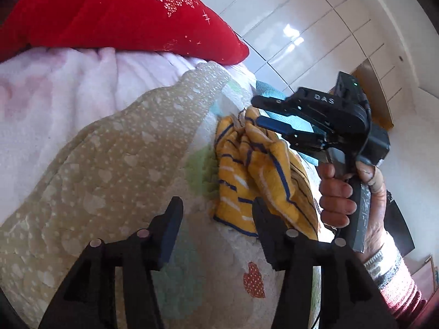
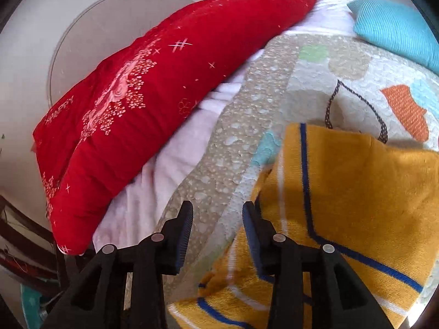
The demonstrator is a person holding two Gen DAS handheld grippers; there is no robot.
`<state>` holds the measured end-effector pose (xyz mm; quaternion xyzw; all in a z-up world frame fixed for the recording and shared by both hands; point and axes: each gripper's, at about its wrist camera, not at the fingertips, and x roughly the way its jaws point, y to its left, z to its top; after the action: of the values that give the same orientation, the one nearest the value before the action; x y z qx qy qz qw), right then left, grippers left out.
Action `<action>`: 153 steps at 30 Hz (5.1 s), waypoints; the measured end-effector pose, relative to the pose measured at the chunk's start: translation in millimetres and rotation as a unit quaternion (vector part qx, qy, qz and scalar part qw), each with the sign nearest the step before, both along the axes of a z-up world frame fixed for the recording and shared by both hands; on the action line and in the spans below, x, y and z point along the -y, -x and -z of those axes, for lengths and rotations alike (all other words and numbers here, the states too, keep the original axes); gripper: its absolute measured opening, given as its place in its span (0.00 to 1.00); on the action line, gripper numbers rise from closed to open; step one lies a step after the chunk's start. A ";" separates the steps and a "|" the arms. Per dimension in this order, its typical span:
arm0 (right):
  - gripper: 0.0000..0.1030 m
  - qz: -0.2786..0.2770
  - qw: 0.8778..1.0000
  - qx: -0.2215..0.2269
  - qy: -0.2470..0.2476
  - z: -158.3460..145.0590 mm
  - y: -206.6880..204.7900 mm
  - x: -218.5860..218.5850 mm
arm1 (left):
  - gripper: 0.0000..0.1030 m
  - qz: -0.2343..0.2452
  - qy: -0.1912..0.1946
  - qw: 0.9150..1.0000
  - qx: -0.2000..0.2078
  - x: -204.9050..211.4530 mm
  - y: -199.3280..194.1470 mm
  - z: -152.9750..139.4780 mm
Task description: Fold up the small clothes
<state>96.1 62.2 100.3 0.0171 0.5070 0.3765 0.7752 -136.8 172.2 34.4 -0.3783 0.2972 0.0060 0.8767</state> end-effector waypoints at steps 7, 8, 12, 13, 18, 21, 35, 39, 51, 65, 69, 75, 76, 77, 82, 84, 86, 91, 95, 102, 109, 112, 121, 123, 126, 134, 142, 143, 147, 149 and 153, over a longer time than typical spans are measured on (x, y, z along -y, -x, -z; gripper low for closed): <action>0.08 0.009 0.991 0.100 0.093 -10.5 31.2 25.5 | 0.56 -0.029 0.018 0.999 -0.012 -18.8 -3.6 11.9; 0.08 0.010 0.990 0.101 0.095 -7.2 33.1 27.3 | 0.57 -0.030 0.018 0.999 -0.011 -18.1 -2.7 11.2; 0.05 -0.020 0.997 0.028 0.074 27.3 34.4 14.6 | 0.57 -0.028 0.013 0.999 -0.009 -13.7 -7.2 9.3; 0.05 -0.030 0.997 0.011 0.073 37.8 36.5 7.6 | 0.57 -0.026 0.010 1.000 -0.009 -10.2 -5.5 6.4; 0.05 -0.047 0.997 -0.053 0.020 57.0 38.9 0.6 | 0.58 -0.023 -0.013 0.999 -0.025 -4.8 -3.9 0.5; 0.04 -0.038 0.998 -0.045 -0.005 37.7 34.9 22.6 | 0.63 -0.026 -0.024 0.999 -0.037 -10.1 -12.3 -4.9; 0.69 0.176 0.980 -0.033 -0.086 30.5 -2.1 220.7 | 0.92 0.144 -0.062 0.981 -0.117 16.4 -168.0 6.8; 0.70 0.157 0.978 -0.060 -0.122 61.9 -20.1 193.5 | 0.94 0.173 -0.026 0.977 -0.123 14.6 -182.9 18.6; 0.44 0.161 0.962 -0.030 -0.217 9.3 -14.5 255.1 | 0.42 0.234 0.028 0.970 -0.050 84.2 -187.2 -28.3; 0.24 0.199 0.971 0.125 -0.040 -35.2 60.2 312.1 | 0.70 0.147 0.007 0.984 -0.106 93.8 -164.1 2.1; 0.15 0.141 0.980 0.141 -0.020 -43.1 63.3 265.7 | 0.74 0.108 -0.055 0.989 -0.082 101.3 -122.3 -20.5; 0.16 0.087 0.990 0.109 0.025 15.1 64.9 191.2 | 0.80 0.053 -0.140 0.987 -0.051 101.3 -70.9 -50.5; 0.17 0.066 0.990 0.116 0.037 21.7 76.7 175.2 | 0.82 0.045 -0.154 0.986 -0.047 97.0 -60.0 -51.3; 0.17 0.045 0.989 0.130 0.052 27.1 90.4 159.1 | 0.83 0.037 -0.169 0.984 -0.044 96.1 -52.8 -53.2; 0.17 -0.021 0.980 0.177 0.083 27.7 131.7 122.0 | 0.87 -0.015 -0.245 0.969 -0.026 93.3 -21.1 -63.9; 0.17 0.011 0.980 0.194 0.050 5.8 127.3 132.2 | 0.95 -0.051 -0.290 0.956 -0.004 95.7 -3.7 -70.5; 0.17 0.051 0.979 0.197 0.023 -14.4 110.1 142.9 | 0.99 -0.075 -0.319 0.944 0.027 98.7 6.9 -77.9; 0.17 0.121 0.983 0.125 0.064 5.6 36.8 137.5 | 1.00 -0.113 -0.320 0.937 0.086 102.1 28.2 -92.1; 0.21 0.105 0.982 0.132 0.089 32.0 47.8 112.7 | 1.00 -0.110 -0.316 0.938 0.086 101.8 34.6 -95.7; 0.54 0.021 0.986 0.163 0.041 23.4 131.3 128.1 | 1.00 -0.132 -0.370 0.914 0.095 111.3 46.5 -102.2; 0.56 0.137 0.981 0.134 0.004 20.7 176.6 243.4 | 1.00 -0.043 -0.345 0.933 0.091 141.4 34.4 -104.5; 0.61 0.194 0.972 0.131 0.015 21.5 194.8 285.7 | 1.00 0.048 -0.299 0.950 0.074 164.5 20.8 -91.5; 0.68 0.297 0.943 0.144 0.041 18.0 205.8 349.8 | 1.00 0.094 -0.357 0.929 0.008 232.2 0.5 -72.1; 0.70 0.299 0.942 0.147 0.045 20.3 206.7 350.5 | 1.00 0.099 -0.362 0.927 -0.013 237.8 -4.0 -65.1; 0.70 0.292 0.946 0.134 0.046 27.7 205.3 346.1 | 1.00 0.097 -0.369 0.923 -0.046 240.1 -9.7 -53.8; 0.71 0.271 0.949 0.141 0.075 35.0 208.0 327.4 | 1.00 0.073 -0.409 0.903 -0.109 234.9 -18.5 -34.5; 0.73 0.250 0.954 0.137 0.097 40.0 205.5 305.4 | 1.00 0.075 -0.396 0.906 -0.129 219.8 -19.3 -22.7; 0.73 0.248 0.954 0.134 0.098 41.0 204.7 304.0 | 1.00 0.075 -0.393 0.907 -0.131 217.6 -19.5 -21.5; 0.75 0.247 0.954 0.133 0.105 42.8 202.8 300.7 | 1.00 0.076 -0.381 0.910 -0.141 210.6 -21.4 -15.4; 0.76 0.246 0.954 0.133 0.107 42.7 202.0 299.6 | 1.00 0.076 -0.376 0.912 -0.145 208.1 -22.4 -13.1; 0.76 0.244 0.954 0.134 0.109 42.7 201.7 297.6 | 1.00 0.074 -0.372 0.913 -0.151 205.2 -23.2 -10.8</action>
<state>-105.6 -235.3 57.6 0.0051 0.4165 0.1178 0.9014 -113.6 -33.0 45.2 0.0042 0.4292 0.1079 0.8968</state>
